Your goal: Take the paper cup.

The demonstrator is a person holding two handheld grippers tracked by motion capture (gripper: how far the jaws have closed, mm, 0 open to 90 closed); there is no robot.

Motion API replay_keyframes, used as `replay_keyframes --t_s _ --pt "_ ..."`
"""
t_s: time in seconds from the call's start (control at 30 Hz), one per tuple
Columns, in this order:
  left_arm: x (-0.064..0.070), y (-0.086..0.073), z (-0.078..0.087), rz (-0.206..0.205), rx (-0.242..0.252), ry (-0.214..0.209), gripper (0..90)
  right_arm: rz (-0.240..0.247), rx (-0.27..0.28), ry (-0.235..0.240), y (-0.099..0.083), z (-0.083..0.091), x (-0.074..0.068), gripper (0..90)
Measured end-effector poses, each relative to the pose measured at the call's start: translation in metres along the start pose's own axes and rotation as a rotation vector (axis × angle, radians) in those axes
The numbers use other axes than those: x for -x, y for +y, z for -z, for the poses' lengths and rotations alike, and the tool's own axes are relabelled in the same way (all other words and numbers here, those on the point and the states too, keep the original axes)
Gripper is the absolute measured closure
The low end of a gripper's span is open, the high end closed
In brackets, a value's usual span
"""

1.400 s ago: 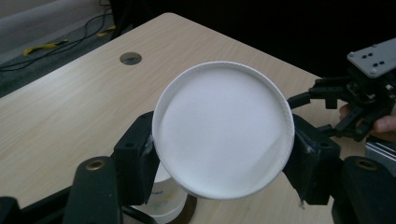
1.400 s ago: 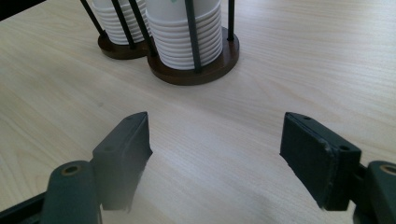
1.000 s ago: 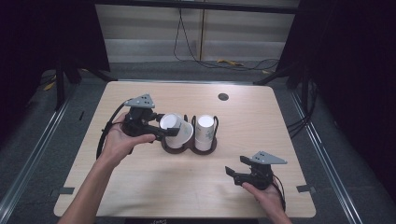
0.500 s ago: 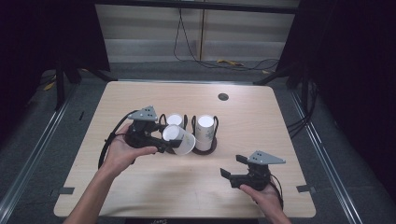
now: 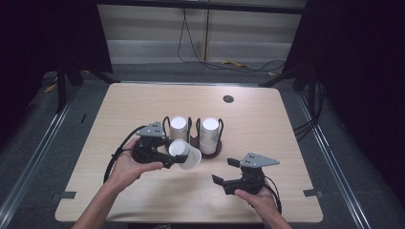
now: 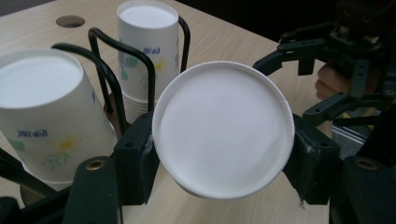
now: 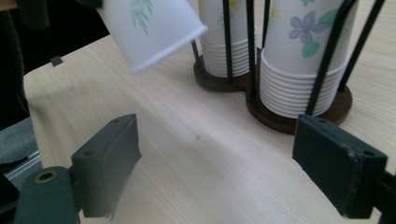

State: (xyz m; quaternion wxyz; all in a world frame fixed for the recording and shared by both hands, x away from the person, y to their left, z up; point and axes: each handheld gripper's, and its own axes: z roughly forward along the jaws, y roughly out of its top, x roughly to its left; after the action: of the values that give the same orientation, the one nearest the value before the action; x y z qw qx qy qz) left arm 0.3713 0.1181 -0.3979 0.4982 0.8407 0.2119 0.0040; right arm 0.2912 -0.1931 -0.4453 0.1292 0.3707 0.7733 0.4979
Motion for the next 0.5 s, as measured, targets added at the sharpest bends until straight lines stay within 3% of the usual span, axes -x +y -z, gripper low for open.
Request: replay_keyframes --t_s 0.03,0.2,0.33,0.37,0.5 --pt "0.000 -0.004 -0.005 -0.006 -0.018 0.011 35.0 0.003 0.009 0.001 0.001 -0.001 -0.001 16.1" --pt "0.001 -0.008 -0.009 0.009 -0.007 0.006 35.2 0.016 0.047 0.018 0.006 -0.006 -0.003 16.0" --pt "0.003 -0.012 -0.009 0.024 0.022 -0.010 35.3 0.027 0.039 0.018 0.002 -0.008 -0.006 14.7" --pt "0.003 -0.015 -0.011 0.027 0.035 -0.036 35.3 0.040 0.036 0.032 0.000 -0.009 -0.008 14.3" --pt "0.006 -0.022 -0.016 0.028 0.036 -0.049 35.3 0.053 0.042 0.056 0.000 -0.009 -0.011 14.3"
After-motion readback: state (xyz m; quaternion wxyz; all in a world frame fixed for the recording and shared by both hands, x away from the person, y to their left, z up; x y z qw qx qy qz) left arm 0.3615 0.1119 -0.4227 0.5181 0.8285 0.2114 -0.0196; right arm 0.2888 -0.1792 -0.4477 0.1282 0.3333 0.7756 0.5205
